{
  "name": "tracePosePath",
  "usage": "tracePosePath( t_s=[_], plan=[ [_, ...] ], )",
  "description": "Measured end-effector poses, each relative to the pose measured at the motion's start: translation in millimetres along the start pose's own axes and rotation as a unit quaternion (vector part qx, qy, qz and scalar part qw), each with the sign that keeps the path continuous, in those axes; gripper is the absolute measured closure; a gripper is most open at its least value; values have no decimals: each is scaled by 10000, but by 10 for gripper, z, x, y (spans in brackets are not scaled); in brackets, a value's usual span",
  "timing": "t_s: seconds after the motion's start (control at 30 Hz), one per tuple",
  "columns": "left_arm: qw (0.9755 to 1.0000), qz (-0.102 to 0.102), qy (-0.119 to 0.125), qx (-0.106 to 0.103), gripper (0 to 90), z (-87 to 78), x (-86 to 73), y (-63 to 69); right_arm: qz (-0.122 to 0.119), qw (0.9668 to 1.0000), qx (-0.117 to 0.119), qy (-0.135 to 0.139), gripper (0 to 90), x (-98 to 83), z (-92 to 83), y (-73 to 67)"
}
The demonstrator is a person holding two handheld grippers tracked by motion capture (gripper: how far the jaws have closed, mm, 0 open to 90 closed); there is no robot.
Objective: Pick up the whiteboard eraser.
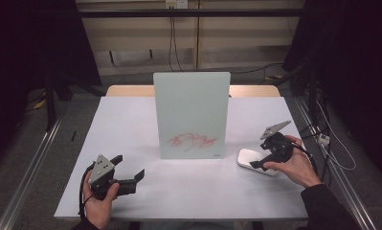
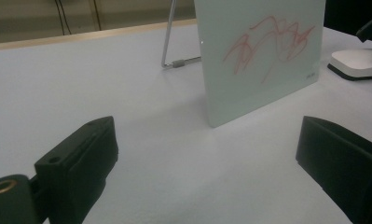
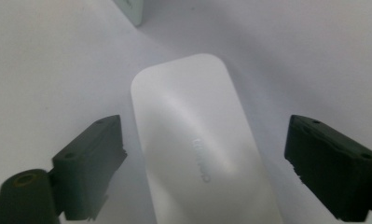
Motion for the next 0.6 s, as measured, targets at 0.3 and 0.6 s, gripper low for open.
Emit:
tracePosePath(
  t_s=[0.3, 0.6],
  plan=[
    [10000, 7, -4, -22, 52, -4, -5, 14, -302, 9988, -10, -376, 143, -51, 108, -10],
    [10000, 9, -27, -25, 52, -3, -13, 9, -620, 9956, -25, -708, 241, -99, 182, -1]
  ],
)
Point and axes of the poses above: each handheld gripper's, and its own axes: z roughly forward along the jaws, x roughly out of its top, y roughly to its right, the point moved 8 cm from there along z, roughly forward along the jaws, and after that the axes turned 13 degrees about -y, right-handed, at the moved point
